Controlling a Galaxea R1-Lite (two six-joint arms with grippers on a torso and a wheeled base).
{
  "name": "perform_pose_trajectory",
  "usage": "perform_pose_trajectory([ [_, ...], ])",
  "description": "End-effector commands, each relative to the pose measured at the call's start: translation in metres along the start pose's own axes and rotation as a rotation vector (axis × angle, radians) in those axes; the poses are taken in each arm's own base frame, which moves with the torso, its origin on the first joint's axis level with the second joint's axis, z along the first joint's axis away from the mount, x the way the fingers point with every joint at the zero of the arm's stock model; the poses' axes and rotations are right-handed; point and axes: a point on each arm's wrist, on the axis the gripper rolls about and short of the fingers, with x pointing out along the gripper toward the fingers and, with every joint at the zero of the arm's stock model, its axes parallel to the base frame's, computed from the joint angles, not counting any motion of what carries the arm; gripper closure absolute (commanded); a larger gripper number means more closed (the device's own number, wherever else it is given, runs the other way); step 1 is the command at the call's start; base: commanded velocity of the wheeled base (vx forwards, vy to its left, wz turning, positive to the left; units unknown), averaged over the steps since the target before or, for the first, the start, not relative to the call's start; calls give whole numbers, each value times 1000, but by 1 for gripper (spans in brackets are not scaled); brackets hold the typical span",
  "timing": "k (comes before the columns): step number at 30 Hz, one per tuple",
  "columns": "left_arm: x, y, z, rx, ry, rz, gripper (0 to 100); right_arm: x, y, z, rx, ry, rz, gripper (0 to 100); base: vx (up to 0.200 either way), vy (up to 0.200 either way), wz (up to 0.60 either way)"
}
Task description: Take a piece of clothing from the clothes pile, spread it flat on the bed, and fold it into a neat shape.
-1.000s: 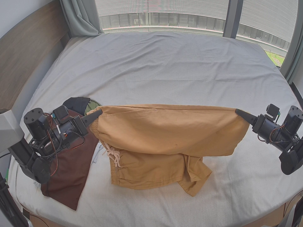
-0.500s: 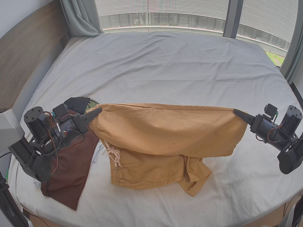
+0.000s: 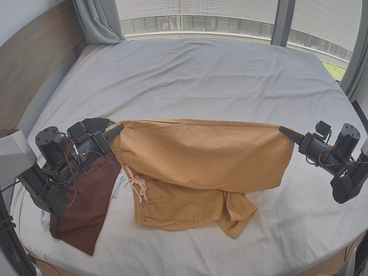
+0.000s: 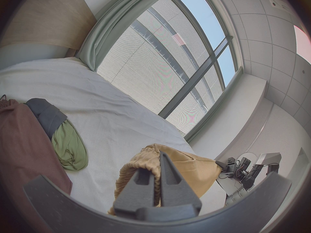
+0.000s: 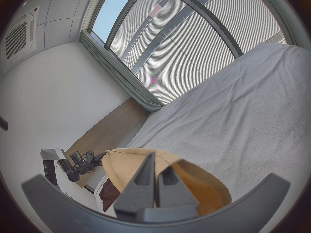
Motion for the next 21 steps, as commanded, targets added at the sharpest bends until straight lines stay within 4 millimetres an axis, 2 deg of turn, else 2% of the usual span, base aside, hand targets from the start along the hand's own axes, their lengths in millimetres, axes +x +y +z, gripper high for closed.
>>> perform_pose_trajectory([
  [1, 7, 3, -2, -5, -2, -5, 100, 7, -9, -2, 1, 0, -3, 100, 0, 0, 0],
  [12, 33, 13, -8, 4, -35, -5, 100, 22, -18, 10, -30, -42, 16, 100, 0, 0, 0],
  [21, 42, 19, -8, -1, -56, -1, 100, 40, -35, 10, -44, -56, 29, 100, 0, 0, 0],
])
